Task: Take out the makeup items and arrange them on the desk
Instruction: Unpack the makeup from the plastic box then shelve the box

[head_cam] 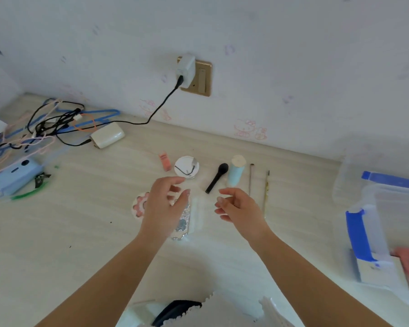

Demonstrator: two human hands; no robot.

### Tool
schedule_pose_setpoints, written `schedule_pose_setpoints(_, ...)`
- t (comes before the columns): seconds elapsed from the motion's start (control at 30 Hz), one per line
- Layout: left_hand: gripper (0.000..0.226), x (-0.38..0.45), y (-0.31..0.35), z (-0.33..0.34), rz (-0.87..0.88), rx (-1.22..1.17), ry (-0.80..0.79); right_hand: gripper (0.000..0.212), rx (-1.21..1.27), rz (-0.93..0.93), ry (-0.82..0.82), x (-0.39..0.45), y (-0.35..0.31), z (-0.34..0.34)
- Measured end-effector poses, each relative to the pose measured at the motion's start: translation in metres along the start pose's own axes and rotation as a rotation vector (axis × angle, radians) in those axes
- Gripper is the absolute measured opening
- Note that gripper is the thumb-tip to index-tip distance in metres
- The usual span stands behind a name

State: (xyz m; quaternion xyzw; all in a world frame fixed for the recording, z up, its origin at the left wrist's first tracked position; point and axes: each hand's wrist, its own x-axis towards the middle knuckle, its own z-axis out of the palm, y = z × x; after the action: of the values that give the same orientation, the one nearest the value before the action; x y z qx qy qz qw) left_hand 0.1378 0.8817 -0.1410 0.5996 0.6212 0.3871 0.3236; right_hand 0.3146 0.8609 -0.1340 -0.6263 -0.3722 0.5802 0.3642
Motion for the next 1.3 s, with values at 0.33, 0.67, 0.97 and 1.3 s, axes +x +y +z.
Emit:
schedule_pose_setpoints(0.33,0.02,-0.048,0.147,0.116,0.319,-0.237,-0.264,0.021,0.17,-0.28,0.194,-0.111,-0.028,-0.158)
schedule_pose_setpoints(0.67,0.043,-0.105,0.236,0.274,0.533,0.252,-0.843,0.02,-0.382,-0.143,0.369,-0.151,0.009,-0.371)
schedule_pose_setpoints(0.97,0.057,-0.112,0.213,0.359,0.466,1.203,-1.185,0.032,-1.36,0.113,-0.142,-0.103,0.06,-0.391)
schedule_pose_setpoints(1.3,0.076,-0.119,0.194,0.382,0.553,1.26,-1.113,0.033,-1.435,0.16,-0.131,-0.073,0.082,-0.396)
